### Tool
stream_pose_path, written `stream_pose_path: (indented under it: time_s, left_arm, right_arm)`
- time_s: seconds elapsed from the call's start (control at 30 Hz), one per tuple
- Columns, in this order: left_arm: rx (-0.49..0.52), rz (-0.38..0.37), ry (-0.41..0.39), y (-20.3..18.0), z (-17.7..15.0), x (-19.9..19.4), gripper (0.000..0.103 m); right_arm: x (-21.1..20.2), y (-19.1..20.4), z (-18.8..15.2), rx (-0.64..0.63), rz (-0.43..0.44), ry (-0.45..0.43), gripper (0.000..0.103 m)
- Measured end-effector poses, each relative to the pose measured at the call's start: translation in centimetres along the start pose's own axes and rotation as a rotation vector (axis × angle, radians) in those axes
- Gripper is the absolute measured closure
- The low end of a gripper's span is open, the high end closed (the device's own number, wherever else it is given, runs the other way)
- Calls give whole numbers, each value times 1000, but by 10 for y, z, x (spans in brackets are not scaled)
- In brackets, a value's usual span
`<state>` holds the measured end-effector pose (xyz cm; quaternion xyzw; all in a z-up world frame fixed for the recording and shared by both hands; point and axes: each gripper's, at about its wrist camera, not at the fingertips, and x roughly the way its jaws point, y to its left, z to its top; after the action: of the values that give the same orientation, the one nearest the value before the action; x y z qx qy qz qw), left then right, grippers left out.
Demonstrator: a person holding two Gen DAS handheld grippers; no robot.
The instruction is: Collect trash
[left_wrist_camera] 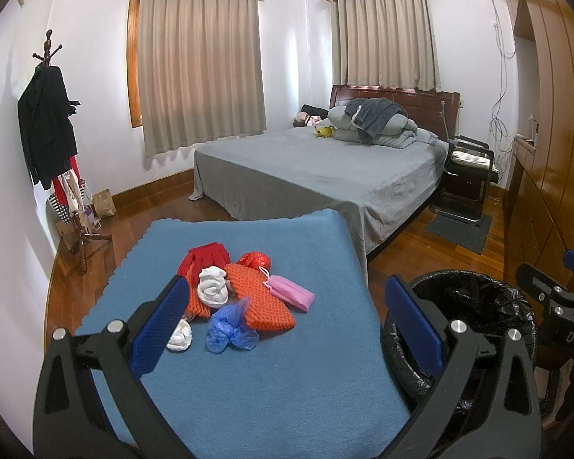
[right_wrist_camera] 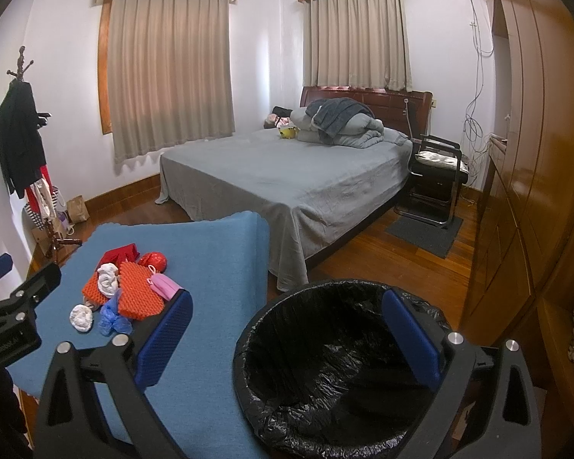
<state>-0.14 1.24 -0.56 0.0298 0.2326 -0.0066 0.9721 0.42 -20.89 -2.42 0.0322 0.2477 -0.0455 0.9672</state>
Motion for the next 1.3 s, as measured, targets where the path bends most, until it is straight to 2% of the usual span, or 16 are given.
stream_pose_path:
  time_s: [0.3, 0.37, 0.57, 0.73, 0.87, 1.03, 1.13, 1.2, 1.3]
  left_arm:
    - [-11, 18, 10, 13, -11, 8, 5]
    - [-30, 35, 18, 26, -26, 33, 5]
    - [-73, 80, 41, 55, -31, 51, 5]
    - [-72, 172, 62, 82, -31, 74, 5]
    - [-76, 229, 88, 108, -47, 99, 5]
    - [-90, 269, 160, 145, -69, 133, 5]
    - [-101, 281, 199, 158, -84, 149, 5]
    - [-103, 284, 222, 166, -93, 160, 7]
    - [-111, 276, 248, 175, -101, 174, 18]
  right_arm:
    - [0, -1, 0, -11, 5, 4, 6]
    - [2, 1, 1, -18, 11, 2, 6]
    - [14, 13, 2, -35, 55, 2, 6]
    - [50, 39, -3, -70, 94, 31, 6]
    - [87, 66, -13, -110, 137, 55, 7]
    - [141, 103, -33, -128, 196, 152, 20]
    - [163, 123, -44, -156, 217, 181, 21]
    - [173, 134, -49, -175, 231, 191, 21]
    - [187, 150, -52, -187, 270, 205, 26]
